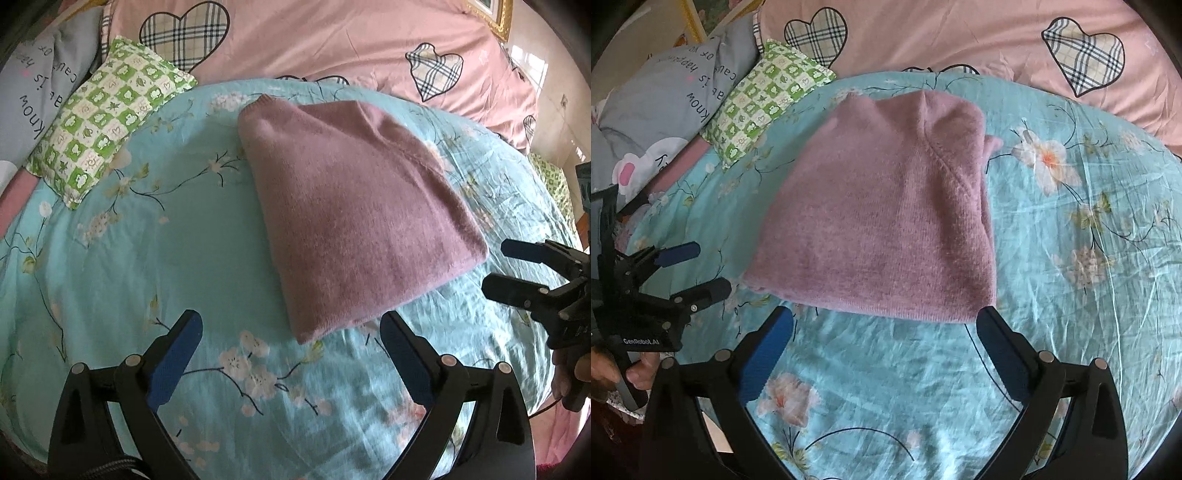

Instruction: Fold small clothes

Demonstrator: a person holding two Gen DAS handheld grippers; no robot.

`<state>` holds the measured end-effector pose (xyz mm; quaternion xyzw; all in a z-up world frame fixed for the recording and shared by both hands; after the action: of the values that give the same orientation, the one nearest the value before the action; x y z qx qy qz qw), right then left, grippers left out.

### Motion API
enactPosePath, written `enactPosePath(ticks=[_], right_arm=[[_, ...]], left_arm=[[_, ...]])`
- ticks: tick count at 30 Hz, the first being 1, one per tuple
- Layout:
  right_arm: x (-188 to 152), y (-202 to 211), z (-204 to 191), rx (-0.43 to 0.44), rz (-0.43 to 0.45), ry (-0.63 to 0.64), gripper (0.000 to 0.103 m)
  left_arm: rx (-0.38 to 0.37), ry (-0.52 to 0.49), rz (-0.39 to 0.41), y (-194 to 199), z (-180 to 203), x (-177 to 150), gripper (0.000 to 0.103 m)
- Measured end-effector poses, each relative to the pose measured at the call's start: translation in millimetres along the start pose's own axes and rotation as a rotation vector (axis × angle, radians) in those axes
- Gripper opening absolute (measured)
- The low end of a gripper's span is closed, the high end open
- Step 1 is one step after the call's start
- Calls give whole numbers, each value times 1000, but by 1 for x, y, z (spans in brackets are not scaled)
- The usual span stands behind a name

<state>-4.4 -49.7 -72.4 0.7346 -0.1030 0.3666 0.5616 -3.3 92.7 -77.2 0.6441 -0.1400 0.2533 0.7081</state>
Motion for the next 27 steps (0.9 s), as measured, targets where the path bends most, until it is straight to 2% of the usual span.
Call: enactPosePath(ticks=[8,27], right_arm=[[10,-8,8,2,13,2,100],[28,-27,10,18,2,11,100]], left_arm=[[-1,22,43,-4,-1,15,97],[43,5,19,-22,4,28,97]])
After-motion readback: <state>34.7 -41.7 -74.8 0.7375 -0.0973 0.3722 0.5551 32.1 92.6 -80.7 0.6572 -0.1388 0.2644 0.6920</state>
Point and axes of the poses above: each gripper's, at about its wrist camera, not at the fingertips, and y roughly against the way its jaws point, z to its right, x to its top, the point moved 9 cm from there along -y, roughly the way its jaws point, and after that the axes turned 8 degrees about y, right-handed, at the moved point
